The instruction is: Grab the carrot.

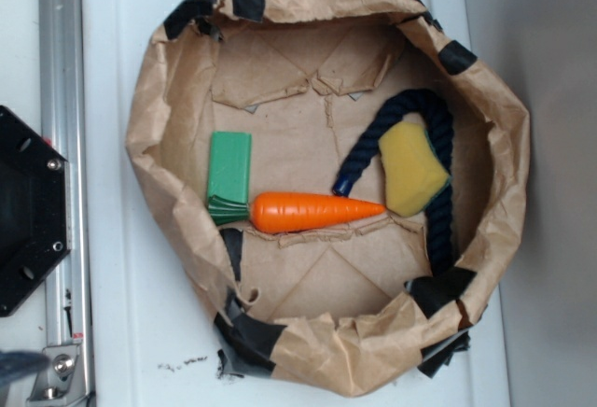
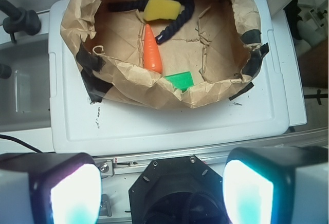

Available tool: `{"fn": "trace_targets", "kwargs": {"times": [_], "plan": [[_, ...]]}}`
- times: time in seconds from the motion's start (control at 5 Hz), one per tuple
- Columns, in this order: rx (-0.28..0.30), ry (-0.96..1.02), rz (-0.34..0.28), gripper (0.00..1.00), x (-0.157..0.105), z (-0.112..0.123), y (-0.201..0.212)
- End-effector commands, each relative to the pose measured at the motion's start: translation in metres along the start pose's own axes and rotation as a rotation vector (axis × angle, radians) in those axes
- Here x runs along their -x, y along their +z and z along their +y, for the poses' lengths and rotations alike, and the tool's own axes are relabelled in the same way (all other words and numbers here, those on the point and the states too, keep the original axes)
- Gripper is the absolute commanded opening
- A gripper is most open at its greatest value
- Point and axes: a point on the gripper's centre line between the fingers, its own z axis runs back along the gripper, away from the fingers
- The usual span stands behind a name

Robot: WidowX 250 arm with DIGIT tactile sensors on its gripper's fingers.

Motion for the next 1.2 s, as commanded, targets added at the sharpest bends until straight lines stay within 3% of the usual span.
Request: {"fn": "trace_targets", "kwargs": {"times": [0.0,0.2,0.4,0.6,0.8,1.0], "plan": [[0.0,0.0,0.0,1.0,0.0,0.0,0.0],[-0.027,-0.018,-0.032,1.0,-0.046,0.001,-0.035],[-0.027,-0.044,-0.019,1.0,-0.085,0.0,-0.069],[-0.056,-0.054,0.056,1.0,-0.103,0.001,-0.109],[-0.082,-0.065,0.194,1.0,-0.11,0.007,-0.163],[-0.04,-0.103,0.283,1.0,-0.101,-0.002,-0.203]]}}
